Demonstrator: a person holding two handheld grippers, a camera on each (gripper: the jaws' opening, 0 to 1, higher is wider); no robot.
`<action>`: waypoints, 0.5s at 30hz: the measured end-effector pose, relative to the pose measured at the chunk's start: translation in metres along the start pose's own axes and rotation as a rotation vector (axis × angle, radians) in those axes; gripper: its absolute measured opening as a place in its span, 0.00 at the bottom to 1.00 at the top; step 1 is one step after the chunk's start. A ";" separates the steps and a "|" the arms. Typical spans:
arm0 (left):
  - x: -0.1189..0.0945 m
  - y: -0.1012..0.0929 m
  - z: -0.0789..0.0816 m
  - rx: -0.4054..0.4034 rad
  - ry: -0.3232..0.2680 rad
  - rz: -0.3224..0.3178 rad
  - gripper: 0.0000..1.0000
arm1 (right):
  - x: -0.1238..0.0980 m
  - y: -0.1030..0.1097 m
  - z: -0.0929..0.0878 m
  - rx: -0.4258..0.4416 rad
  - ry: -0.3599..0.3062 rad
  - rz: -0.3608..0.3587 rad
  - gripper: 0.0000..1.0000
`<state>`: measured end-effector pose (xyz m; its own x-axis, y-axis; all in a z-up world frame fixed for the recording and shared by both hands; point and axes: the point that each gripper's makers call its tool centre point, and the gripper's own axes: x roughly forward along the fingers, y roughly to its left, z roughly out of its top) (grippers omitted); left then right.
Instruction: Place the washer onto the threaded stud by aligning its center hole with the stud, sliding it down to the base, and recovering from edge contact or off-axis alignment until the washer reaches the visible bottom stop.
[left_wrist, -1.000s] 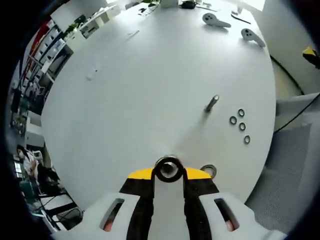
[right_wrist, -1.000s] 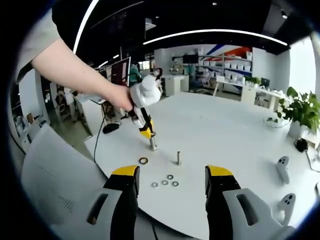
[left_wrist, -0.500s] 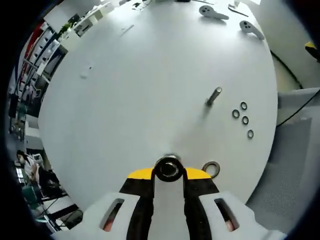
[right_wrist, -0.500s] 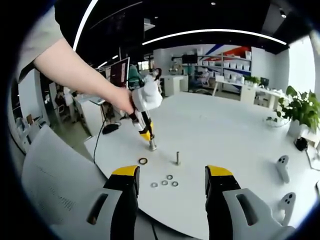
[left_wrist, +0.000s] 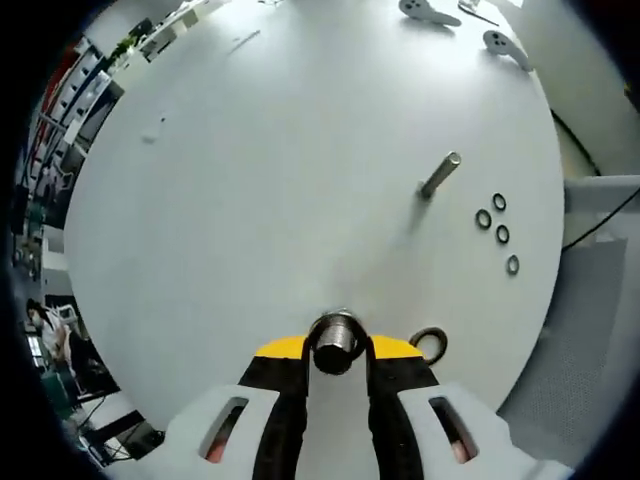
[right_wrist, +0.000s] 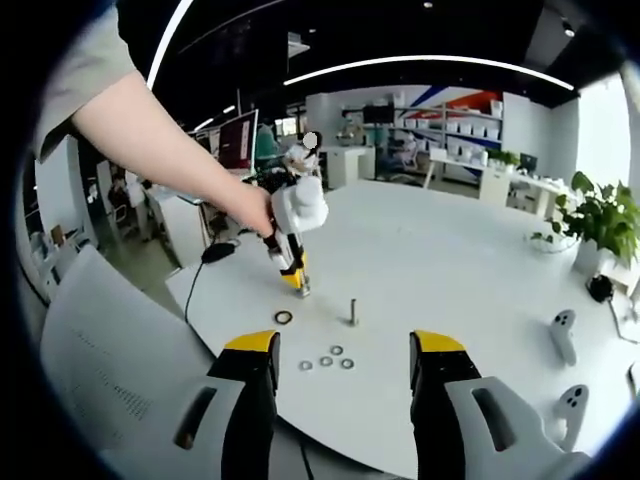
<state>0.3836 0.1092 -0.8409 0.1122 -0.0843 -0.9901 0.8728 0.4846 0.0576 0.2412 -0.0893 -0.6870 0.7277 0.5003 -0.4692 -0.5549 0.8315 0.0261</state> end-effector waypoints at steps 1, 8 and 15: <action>0.001 0.000 0.000 0.000 -0.001 0.000 0.20 | 0.000 0.000 0.000 0.000 0.000 -0.001 0.54; 0.012 -0.002 0.000 -0.002 0.015 0.005 0.20 | 0.000 -0.002 -0.001 -0.011 0.007 -0.009 0.54; 0.015 -0.004 -0.001 -0.010 0.015 0.007 0.20 | -0.001 -0.003 -0.002 -0.013 0.009 -0.017 0.54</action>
<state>0.3818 0.1068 -0.8565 0.1114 -0.0674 -0.9915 0.8673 0.4938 0.0638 0.2419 -0.0925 -0.6882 0.7331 0.4843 -0.4775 -0.5482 0.8363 0.0066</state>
